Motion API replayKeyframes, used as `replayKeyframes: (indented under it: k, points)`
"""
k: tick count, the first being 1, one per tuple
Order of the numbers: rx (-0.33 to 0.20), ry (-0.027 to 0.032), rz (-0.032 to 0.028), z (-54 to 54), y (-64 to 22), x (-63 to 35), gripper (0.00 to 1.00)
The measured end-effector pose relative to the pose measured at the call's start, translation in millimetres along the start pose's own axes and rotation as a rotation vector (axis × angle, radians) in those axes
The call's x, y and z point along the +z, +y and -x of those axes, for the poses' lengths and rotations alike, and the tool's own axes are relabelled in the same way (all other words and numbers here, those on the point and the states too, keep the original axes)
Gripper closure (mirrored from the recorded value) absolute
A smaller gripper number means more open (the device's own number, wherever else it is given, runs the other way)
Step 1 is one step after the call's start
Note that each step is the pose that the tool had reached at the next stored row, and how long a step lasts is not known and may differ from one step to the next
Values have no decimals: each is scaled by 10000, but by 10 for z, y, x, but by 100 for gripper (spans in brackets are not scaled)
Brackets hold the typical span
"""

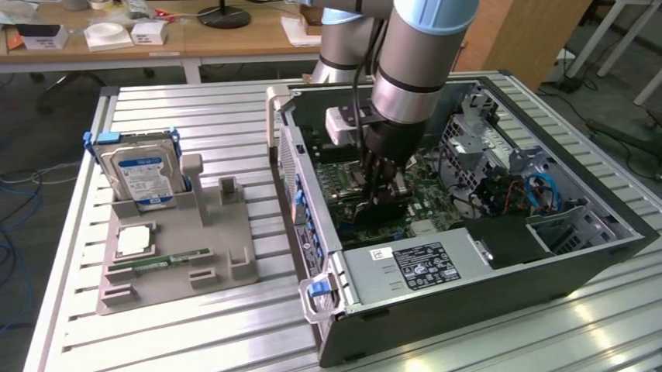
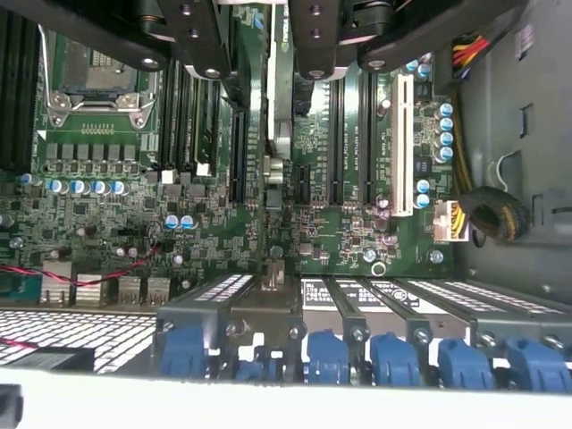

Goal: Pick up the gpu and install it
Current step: 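Insert the gpu into the slot, then press down on the gpu until it lock into place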

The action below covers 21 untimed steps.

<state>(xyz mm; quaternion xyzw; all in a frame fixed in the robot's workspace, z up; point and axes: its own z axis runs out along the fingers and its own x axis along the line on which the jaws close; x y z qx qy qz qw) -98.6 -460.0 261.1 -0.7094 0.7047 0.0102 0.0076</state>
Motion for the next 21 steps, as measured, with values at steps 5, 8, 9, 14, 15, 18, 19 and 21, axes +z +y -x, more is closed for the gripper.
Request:
replayKeyframes:
  k: [5, 8, 9, 14, 15, 18, 19, 21]
  points:
    - [1, 0, -18, 1, 6, -57, 68]
    - [0, -1, -29, 2, 8, -76, 68]
    - [0, -1, -29, 2, 9, -76, 75]
    - [1, 0, -29, 2, 9, -77, 90]
    - [1, 0, -28, 2, 9, -77, 90]
    - [1, 0, -29, 2, 9, -77, 90]
    - [1, 0, -29, 2, 9, -77, 90]
    - [0, 0, -29, 2, 9, -77, 90]
